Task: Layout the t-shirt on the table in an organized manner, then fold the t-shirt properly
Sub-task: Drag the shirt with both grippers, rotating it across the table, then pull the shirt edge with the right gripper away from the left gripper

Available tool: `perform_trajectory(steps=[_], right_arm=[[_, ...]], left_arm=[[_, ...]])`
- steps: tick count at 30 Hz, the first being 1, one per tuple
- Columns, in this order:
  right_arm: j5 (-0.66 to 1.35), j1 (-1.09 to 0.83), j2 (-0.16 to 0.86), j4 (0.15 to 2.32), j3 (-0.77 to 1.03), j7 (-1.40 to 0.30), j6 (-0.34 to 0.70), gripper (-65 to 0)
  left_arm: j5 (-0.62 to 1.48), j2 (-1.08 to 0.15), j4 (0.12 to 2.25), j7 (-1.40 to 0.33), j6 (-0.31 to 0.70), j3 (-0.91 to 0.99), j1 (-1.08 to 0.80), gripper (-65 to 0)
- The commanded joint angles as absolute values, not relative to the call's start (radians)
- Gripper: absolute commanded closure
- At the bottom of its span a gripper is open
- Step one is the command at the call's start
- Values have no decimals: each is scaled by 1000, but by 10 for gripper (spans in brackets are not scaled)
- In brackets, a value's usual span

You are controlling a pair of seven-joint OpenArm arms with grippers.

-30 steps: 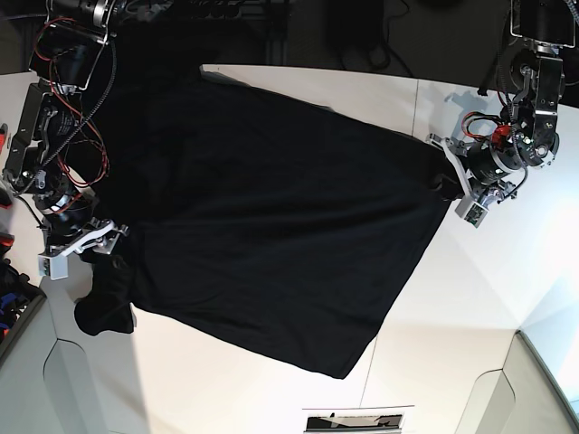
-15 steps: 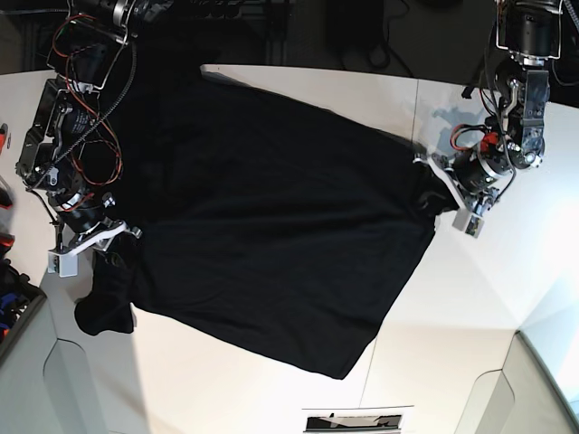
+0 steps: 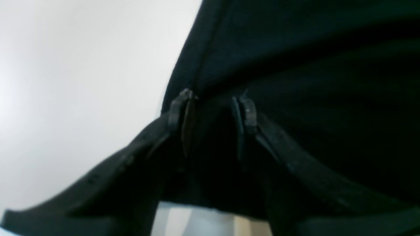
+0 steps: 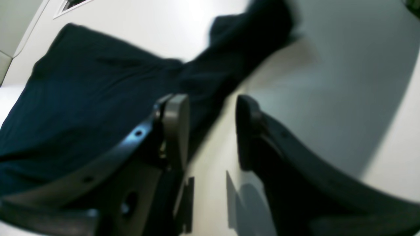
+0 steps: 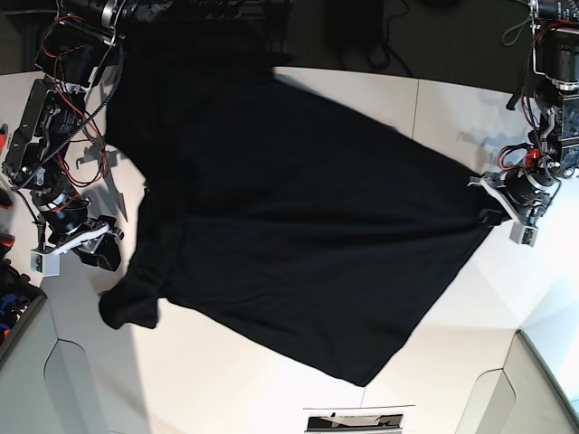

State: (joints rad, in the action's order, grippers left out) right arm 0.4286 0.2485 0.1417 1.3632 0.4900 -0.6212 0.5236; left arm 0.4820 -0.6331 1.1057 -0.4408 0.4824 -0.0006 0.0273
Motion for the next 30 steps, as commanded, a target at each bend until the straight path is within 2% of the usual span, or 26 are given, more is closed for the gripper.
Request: perform_trajectory(steps=[1, 6, 10, 11, 14, 15, 19, 24, 30], right_arm=[[445, 271, 154, 1383, 492, -599, 527, -241], [477, 271, 147, 1383, 492, -605, 527, -242], [497, 271, 119, 1382, 490, -619, 527, -244], [498, 271, 109, 1382, 490, -627, 527, -269], [498, 271, 67, 1382, 480, -630, 528, -409], [498, 270, 52, 1382, 469, -634, 528, -436], [495, 270, -5, 1382, 395, -638, 528, -437], [401, 271, -61, 1382, 330, -637, 514, -437], [344, 268, -66, 1382, 325, -637, 498, -437]], left_arm=[[398, -656, 1081, -583, 435, -5, 3, -236], [389, -699, 1082, -584, 373, -5, 4, -236], [408, -700, 1149, -587, 404, -5, 10, -236], [428, -698, 1182, -592, 408, -5, 10, -236], [468, -695, 1303, -604, 408, -6, 11, -236], [473, -695, 1343, -607, 408, -6, 11, -237], [474, -695, 1448, -610, 409, -6, 11, -237], [474, -695, 1452, -610, 416, -6, 10, -237], [474, -695, 1452, -610, 416, -6, 7, -237]])
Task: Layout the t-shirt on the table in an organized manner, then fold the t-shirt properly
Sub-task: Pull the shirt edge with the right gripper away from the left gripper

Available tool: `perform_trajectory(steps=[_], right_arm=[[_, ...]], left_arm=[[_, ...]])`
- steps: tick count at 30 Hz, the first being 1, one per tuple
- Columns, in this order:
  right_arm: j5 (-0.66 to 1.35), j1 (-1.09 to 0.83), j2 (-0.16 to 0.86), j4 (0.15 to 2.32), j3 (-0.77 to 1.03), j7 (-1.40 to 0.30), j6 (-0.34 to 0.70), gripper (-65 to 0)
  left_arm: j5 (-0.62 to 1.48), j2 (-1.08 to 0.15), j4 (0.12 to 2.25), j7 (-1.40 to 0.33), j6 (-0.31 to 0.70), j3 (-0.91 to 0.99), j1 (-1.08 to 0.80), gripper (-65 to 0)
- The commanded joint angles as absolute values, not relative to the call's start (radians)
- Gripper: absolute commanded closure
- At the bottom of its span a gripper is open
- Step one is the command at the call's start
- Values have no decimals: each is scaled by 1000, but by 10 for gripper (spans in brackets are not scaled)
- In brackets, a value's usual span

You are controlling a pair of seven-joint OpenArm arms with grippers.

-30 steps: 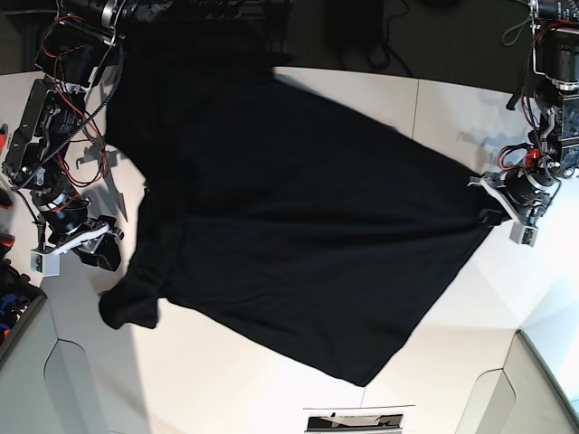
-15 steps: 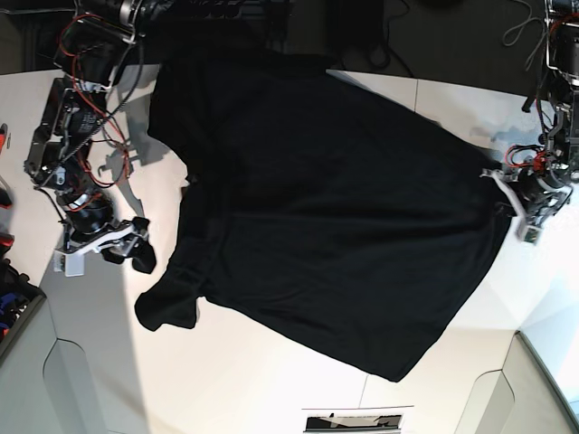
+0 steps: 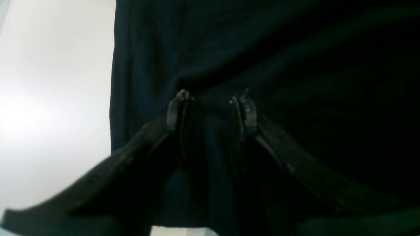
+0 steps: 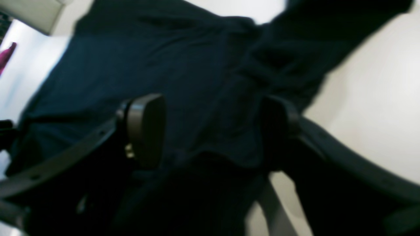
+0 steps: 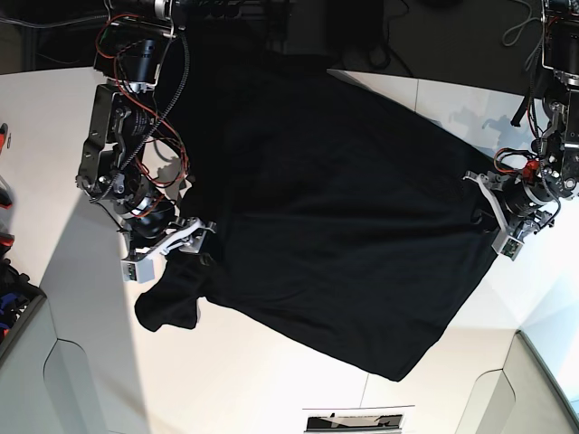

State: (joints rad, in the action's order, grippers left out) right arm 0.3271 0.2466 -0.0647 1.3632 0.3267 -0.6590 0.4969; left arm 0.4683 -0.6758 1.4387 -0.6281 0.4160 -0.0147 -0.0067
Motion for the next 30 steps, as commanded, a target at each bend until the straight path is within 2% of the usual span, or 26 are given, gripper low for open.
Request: perform_trajectory(steps=[1, 14, 22, 23, 24, 28, 29, 30], right_arm=[[329, 268, -66, 1382, 325, -637, 493, -436], [269, 262, -47, 1382, 363, -636, 418, -436], [307, 223, -47, 1376, 360, -625, 423, -433], [306, 223, -47, 1371, 360, -624, 422, -413], [307, 224, -47, 1367, 360, -622, 422, -365], [306, 224, -47, 1361, 360, -595, 423, -41], [306, 224, -47, 1361, 360, -591, 424, 0], [306, 224, -46, 1361, 360, -590, 432, 0]], left_arm=[[474, -695, 1452, -609, 416, -6, 4, -237], [470, -618, 1451, -613, 442, -6, -7, -237], [470, -604, 1451, -614, 442, -6, -9, -237], [469, -604, 1451, -614, 442, -6, -9, -237], [468, -604, 1450, -614, 442, -6, -9, -237], [461, -604, 1449, -614, 442, -6, -9, -237], [458, -604, 1448, -614, 442, -6, -9, -237], [455, -604, 1445, -614, 442, -6, -9, -237]])
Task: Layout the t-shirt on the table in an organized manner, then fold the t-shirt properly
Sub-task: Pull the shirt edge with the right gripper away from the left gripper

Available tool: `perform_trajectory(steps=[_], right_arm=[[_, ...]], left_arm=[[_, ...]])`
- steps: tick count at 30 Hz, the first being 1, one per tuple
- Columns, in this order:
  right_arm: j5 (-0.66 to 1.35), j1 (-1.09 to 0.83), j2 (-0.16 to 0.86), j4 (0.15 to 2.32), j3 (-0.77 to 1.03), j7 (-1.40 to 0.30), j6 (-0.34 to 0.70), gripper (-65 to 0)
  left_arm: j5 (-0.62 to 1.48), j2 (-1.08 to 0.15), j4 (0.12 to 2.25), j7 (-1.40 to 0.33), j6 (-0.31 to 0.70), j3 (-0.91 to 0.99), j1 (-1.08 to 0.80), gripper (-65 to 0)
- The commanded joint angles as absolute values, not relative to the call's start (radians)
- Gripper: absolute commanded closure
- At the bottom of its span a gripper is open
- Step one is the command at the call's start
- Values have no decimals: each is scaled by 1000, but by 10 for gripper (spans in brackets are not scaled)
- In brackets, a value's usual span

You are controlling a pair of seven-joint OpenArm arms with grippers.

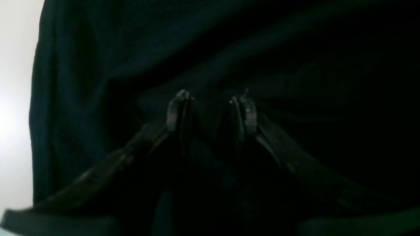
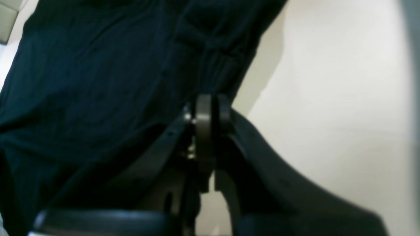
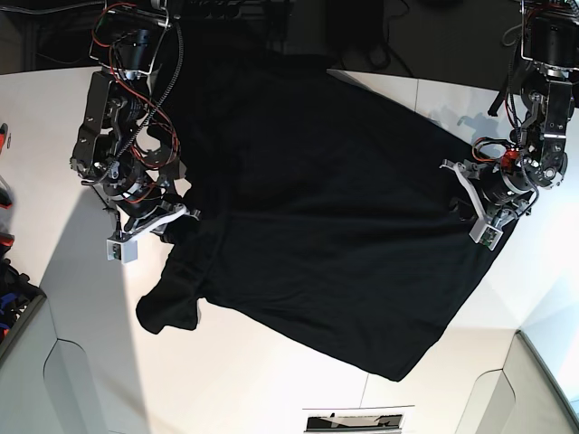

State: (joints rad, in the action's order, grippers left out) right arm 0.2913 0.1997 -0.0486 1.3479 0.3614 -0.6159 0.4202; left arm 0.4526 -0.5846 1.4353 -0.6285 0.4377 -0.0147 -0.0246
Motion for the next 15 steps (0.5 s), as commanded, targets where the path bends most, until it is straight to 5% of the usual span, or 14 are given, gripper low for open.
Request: perform_trajectory(steps=[1, 15], right_arm=[[307, 224, -46, 1361, 360, -590, 443, 0], [307, 224, 107, 1425, 433, -592, 445, 0]], left_arm=[[451, -604, 1442, -614, 442, -6, -9, -237], [425, -604, 1253, -581, 472, -6, -8, -237]])
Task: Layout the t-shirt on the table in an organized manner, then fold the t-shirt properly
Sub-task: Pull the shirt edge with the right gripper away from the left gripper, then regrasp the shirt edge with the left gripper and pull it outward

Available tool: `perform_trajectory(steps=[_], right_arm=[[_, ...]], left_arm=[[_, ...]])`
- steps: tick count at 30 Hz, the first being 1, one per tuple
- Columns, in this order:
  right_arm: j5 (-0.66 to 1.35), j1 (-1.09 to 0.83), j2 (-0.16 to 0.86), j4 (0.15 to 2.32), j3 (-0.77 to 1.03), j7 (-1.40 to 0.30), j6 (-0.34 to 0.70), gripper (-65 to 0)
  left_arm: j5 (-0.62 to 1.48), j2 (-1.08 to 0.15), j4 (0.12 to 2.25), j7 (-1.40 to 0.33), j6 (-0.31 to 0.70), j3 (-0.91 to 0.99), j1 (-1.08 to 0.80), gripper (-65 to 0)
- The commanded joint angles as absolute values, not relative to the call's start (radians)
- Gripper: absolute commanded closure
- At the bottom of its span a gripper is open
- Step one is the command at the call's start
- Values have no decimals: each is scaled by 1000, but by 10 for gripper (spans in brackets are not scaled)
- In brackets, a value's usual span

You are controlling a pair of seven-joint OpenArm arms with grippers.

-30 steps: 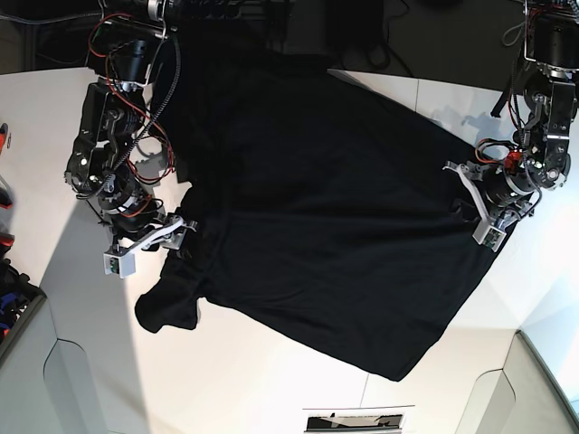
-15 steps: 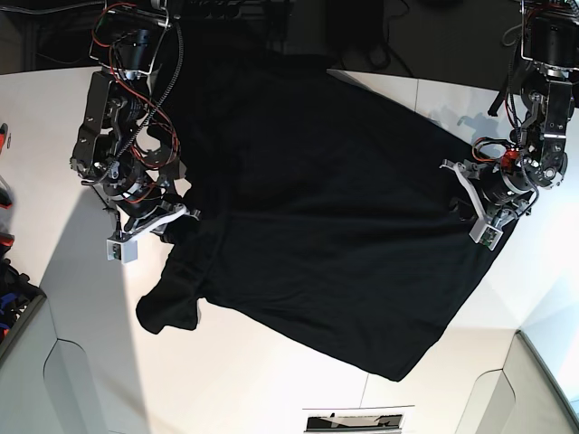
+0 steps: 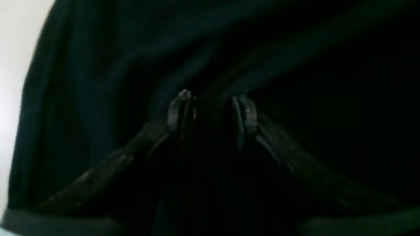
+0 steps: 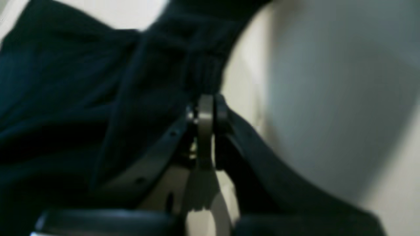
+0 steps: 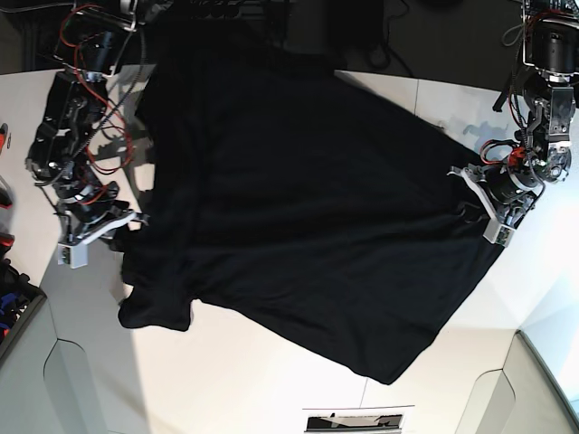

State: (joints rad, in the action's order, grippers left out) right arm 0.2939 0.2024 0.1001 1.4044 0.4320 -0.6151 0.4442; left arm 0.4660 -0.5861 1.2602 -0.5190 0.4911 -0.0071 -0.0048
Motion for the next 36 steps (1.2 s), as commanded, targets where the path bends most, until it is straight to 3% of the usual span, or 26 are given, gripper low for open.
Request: perform_trajectory(steps=[1, 9, 10, 14, 17, 22, 23, 24, 26, 36], right_arm=[[307, 224, 120, 1425, 439, -593, 445, 0], [307, 224, 188, 1424, 468, -596, 444, 0], [306, 224, 189, 1424, 472, -596, 444, -30], [307, 224, 188, 1424, 493, -603, 440, -276], [309, 224, 188, 1424, 517, -604, 440, -332], [478, 224, 187, 1436, 588, -672, 453, -329], [519, 224, 187, 1443, 596, -687, 475, -305], [551, 224, 184, 1451, 601, -699, 505, -240], [592, 224, 175, 1462, 600, -723, 526, 0], [534, 184, 130, 1423, 521, -758, 538, 0]], left_arm=[[425, -604, 1241, -575, 485, -6, -8, -237], [425, -604, 1228, -573, 487, -6, -8, -237], [424, -604, 1228, -573, 487, -6, -8, -237], [424, -604, 1228, -573, 487, -6, -8, -237], [414, -604, 1228, -573, 487, -6, -8, -237], [402, -604, 1228, -579, 487, -6, -8, -237], [402, -604, 1228, -579, 487, -6, -8, -237], [402, -604, 1228, -579, 486, -6, -8, -237], [403, -604, 1228, -577, 483, -6, -8, -237], [443, -604, 1232, -590, 487, -6, -2, -237]])
